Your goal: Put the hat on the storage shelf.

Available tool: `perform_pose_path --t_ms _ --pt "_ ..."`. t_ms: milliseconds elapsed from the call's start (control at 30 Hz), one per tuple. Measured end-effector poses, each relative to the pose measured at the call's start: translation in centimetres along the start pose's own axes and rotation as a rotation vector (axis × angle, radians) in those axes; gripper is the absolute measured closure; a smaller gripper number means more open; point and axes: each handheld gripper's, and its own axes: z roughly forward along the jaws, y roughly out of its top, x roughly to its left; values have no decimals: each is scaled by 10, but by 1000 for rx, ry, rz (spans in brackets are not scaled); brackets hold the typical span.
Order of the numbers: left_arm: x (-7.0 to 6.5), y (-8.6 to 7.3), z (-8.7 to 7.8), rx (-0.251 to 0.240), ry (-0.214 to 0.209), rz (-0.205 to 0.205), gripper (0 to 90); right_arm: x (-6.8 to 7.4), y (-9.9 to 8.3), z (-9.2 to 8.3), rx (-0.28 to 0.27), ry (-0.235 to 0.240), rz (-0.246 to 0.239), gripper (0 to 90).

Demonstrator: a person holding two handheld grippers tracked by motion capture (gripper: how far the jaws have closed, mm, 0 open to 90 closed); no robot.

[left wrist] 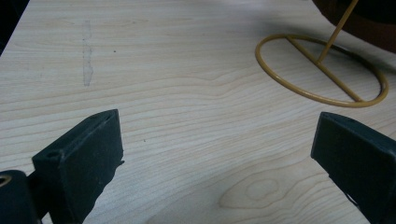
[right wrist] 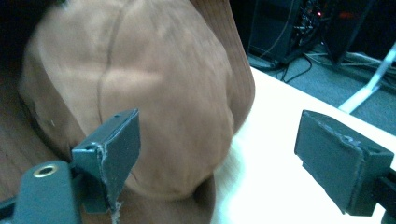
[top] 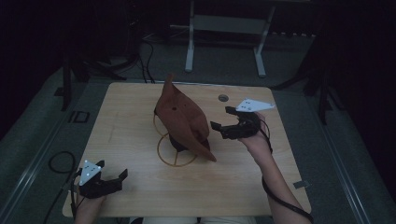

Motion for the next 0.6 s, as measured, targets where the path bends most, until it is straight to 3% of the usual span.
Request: perform_pose_path --t_ms 600 --pt "0 -1 0 5 8 3 29 -20 -78 -17 61 -45 79 148"
